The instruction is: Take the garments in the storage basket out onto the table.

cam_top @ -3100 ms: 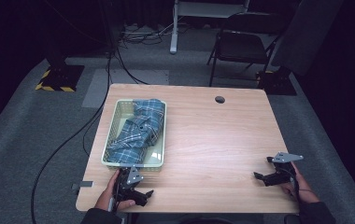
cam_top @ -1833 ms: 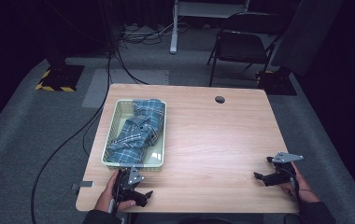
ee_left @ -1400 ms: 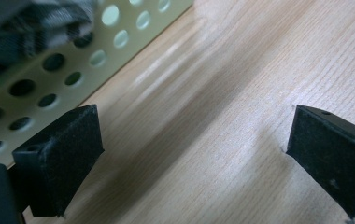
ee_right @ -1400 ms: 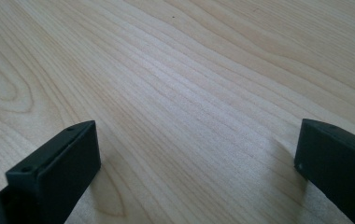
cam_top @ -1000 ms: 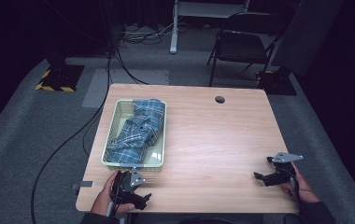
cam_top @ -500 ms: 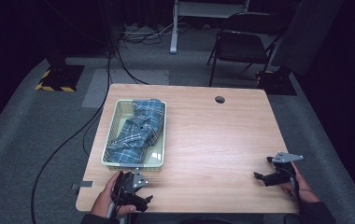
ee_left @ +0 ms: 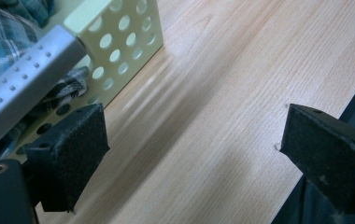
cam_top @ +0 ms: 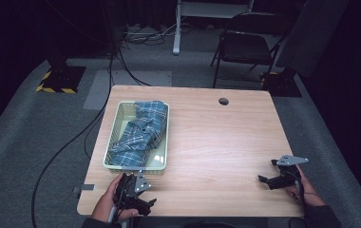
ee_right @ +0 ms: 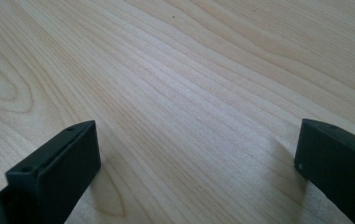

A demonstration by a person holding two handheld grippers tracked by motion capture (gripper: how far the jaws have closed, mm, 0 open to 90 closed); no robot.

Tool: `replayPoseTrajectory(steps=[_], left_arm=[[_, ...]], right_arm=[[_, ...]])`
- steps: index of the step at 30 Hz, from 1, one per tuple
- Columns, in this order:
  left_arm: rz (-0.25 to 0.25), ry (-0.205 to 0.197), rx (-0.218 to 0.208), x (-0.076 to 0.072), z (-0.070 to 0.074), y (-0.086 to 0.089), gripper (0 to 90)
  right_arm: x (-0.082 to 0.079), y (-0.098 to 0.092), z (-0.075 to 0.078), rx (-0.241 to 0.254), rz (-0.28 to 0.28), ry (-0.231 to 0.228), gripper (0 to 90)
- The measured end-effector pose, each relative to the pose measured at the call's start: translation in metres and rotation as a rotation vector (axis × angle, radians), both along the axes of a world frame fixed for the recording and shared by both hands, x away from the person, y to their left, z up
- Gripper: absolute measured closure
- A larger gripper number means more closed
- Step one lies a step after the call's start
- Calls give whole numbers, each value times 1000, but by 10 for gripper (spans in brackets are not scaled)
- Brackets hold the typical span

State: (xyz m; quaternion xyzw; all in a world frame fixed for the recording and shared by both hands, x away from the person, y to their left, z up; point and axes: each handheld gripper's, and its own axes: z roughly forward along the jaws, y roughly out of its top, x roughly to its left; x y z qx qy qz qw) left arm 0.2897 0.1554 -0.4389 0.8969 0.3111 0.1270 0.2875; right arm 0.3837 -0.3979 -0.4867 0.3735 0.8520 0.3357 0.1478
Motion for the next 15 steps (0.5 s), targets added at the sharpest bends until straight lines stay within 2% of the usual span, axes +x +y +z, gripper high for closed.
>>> replayPoseTrajectory(steps=[15], left_arm=[[16, -33, -24, 2, 15, 5, 66]], right_arm=[[0, 0, 0, 0, 0, -1, 2]])
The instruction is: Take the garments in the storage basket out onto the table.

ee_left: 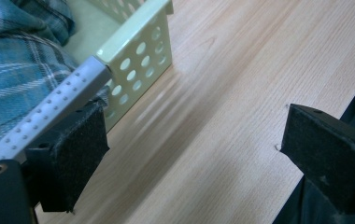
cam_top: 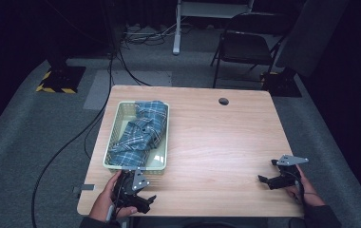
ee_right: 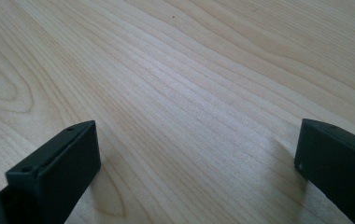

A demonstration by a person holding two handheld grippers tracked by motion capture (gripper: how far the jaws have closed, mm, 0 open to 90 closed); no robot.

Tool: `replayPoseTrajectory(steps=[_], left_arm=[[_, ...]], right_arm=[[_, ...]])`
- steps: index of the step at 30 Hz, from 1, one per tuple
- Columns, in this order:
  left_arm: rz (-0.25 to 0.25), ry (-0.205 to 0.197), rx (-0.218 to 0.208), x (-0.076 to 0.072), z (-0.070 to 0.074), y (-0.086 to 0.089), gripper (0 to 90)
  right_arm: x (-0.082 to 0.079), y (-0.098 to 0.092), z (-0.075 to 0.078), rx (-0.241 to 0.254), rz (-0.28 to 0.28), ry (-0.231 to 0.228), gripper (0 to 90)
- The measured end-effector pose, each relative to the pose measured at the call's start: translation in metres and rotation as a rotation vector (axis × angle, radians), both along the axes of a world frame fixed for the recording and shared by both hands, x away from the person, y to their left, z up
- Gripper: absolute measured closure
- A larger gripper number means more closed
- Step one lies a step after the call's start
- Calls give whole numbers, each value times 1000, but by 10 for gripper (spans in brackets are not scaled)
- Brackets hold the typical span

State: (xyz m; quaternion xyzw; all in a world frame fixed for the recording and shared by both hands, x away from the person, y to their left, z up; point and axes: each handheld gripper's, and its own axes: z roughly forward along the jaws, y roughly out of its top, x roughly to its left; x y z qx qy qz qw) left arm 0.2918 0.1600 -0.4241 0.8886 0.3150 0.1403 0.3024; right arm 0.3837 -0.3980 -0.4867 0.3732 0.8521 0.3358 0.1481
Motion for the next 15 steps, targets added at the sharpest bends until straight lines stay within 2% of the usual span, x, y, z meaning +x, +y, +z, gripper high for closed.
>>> replayPoseTrajectory(steps=[6, 15], left_arm=[[2, -15, -20, 2, 7, 2, 65], [17, -37, -15, 12, 15, 0, 63]], right_arm=[[0, 0, 0, 0, 0, 1, 2], [0, 0, 0, 0, 0, 1, 2]])
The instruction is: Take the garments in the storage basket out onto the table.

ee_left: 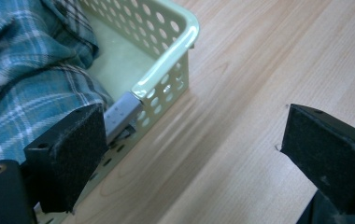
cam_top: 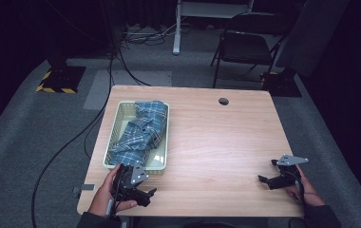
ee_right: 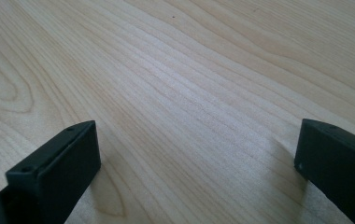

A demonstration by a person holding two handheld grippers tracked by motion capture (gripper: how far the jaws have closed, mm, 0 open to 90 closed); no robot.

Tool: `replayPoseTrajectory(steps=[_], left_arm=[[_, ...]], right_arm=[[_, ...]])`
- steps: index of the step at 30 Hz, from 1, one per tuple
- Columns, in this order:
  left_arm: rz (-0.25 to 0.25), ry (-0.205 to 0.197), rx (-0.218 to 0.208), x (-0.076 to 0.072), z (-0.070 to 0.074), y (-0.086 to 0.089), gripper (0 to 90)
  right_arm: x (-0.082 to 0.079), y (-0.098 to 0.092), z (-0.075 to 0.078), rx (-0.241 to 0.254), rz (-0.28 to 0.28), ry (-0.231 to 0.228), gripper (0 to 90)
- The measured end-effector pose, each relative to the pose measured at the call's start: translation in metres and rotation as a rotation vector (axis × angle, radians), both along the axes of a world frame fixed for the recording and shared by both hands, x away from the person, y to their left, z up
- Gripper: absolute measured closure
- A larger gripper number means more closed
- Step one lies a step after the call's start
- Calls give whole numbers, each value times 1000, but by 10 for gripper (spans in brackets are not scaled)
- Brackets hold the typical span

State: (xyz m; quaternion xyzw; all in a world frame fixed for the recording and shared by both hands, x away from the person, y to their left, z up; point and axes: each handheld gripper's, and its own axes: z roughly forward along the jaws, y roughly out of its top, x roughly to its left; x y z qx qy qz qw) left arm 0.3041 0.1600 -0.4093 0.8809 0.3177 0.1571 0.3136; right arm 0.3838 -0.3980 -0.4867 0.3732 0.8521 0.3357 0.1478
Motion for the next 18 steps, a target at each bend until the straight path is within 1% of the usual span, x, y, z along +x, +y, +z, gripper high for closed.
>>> replayPoseTrajectory(steps=[3, 5, 10, 12, 14, 16, 18], left_arm=[[8, -4, 5, 3, 1, 1, 61], [12, -8, -3, 6, 2, 2, 61], [31, -16, -2, 14, 4, 4, 59], [35, -17, -11, 18, 4, 5, 59], [41, -24, -8, 21, 5, 5, 59], [45, -27, -19, 24, 6, 5, 59], [51, -29, -21, 28, 6, 5, 59]], right_arm=[[0, 0, 0, 0, 0, 0, 2], [0, 0, 0, 0, 0, 0, 2], [0, 0, 0, 0, 0, 0, 2], [0, 0, 0, 0, 0, 0, 2], [0, 0, 0, 0, 0, 0, 2], [0, 0, 0, 0, 0, 0, 2], [0, 0, 0, 0, 0, 0, 2]])
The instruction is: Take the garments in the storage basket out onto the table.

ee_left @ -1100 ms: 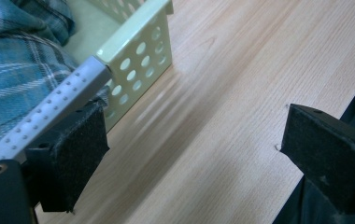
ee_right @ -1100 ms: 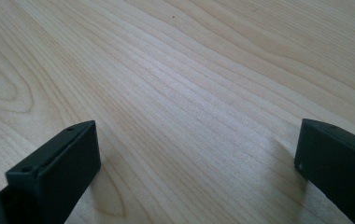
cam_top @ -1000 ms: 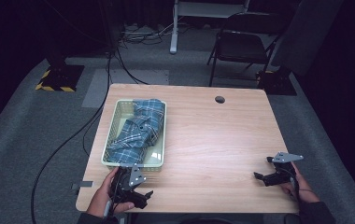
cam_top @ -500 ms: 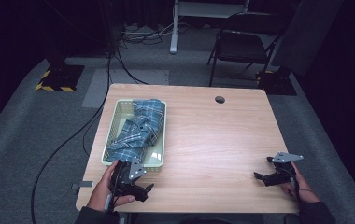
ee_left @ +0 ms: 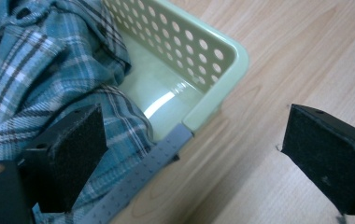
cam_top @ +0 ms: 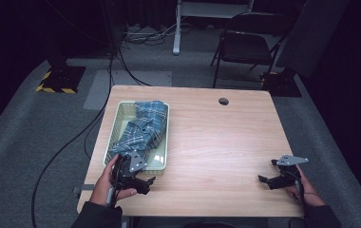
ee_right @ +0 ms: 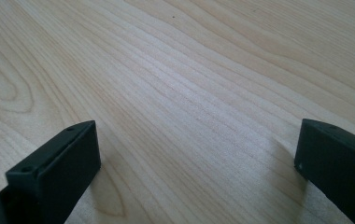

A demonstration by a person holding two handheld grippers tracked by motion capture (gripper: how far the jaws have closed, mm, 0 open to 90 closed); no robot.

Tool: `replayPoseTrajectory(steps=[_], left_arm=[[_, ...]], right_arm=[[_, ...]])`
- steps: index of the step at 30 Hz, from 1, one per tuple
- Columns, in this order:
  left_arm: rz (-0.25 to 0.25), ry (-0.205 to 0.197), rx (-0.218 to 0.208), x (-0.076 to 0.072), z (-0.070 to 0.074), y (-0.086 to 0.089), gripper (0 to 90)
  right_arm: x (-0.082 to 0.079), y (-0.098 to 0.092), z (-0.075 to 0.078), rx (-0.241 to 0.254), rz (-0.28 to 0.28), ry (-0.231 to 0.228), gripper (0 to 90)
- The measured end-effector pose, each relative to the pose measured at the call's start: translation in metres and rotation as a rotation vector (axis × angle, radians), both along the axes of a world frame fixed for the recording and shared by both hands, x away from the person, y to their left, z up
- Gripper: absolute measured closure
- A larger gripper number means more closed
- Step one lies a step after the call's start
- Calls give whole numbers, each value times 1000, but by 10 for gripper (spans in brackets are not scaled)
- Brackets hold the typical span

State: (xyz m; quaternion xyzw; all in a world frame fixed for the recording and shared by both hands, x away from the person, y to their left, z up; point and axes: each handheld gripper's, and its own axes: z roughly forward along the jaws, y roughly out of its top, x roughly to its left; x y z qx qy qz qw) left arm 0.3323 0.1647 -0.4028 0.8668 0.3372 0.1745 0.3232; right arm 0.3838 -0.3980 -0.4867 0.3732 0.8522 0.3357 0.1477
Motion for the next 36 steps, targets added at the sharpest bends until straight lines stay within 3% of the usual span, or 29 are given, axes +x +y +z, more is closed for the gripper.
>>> replayPoseTrajectory(steps=[12, 27, 33, 36], left_arm=[[23, -13, 1, 19, 2, -3, 54], [98, -30, 10, 39, 7, -1, 44], [127, -19, 2, 50, 5, 0, 43], [144, -16, 18, 55, 3, 0, 41]], right_arm=[[0, 0, 0, 0, 0, 0, 2], [0, 0, 0, 0, 0, 0, 2], [0, 0, 0, 0, 0, 0, 2], [0, 0, 0, 0, 1, 0, 1]])
